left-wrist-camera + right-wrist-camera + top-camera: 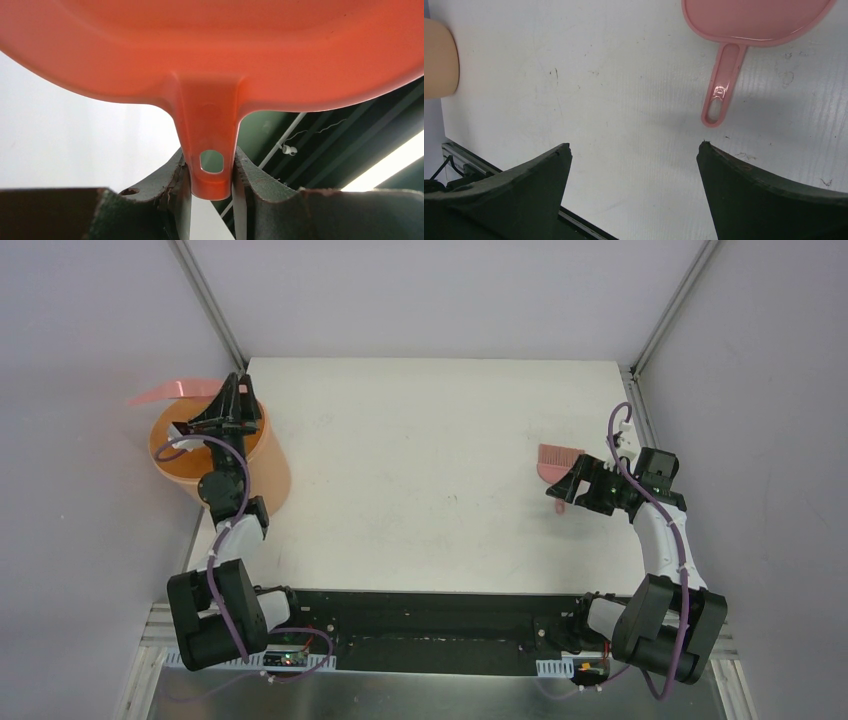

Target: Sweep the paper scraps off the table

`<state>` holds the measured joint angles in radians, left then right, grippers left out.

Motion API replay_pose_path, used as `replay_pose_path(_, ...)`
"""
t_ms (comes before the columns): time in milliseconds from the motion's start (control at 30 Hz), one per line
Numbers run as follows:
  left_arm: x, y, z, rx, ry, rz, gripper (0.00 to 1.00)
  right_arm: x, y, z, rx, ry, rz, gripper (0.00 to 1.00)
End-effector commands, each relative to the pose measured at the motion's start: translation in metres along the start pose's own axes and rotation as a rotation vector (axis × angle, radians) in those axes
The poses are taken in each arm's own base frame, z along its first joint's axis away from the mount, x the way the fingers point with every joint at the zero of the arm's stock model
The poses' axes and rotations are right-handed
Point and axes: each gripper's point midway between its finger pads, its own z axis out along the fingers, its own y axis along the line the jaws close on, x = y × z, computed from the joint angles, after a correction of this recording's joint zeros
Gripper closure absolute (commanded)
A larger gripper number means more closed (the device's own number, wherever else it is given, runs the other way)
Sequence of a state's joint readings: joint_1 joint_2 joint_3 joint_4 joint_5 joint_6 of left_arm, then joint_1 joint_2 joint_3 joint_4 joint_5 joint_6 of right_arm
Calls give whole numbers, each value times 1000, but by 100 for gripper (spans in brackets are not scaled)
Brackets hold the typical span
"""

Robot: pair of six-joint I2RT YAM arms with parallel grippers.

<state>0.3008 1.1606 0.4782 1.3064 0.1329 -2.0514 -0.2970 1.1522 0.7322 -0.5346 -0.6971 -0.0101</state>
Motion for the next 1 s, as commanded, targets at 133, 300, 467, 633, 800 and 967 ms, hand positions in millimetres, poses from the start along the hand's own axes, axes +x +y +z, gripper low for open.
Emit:
replay_pose_path(133, 50, -8, -1, -68, 223, 13, 100, -13, 7, -4, -33, -49, -55, 1)
replay_pose_path(300, 83, 1, -1, -145, 383, 210, 100, -14, 8, -7, -31, -57, -63, 1)
replay_pose_path(467, 135, 29, -4, -331, 699, 386, 100, -18, 10, -10, -23, -77, -79, 1)
replay_pose_path(633, 142, 43, -17, -407, 762, 474, 100, -20, 14, -13, -28, -92, -95, 1)
replay_pose_path(800, 140, 55, -27, -507, 784, 529, 100, -23, 16, -18, -23, -111, -111, 1)
replay_pose_path(967, 142, 94, -70, -788, 971, 833, 100, -23, 20, -20, -34, -120, -121, 1)
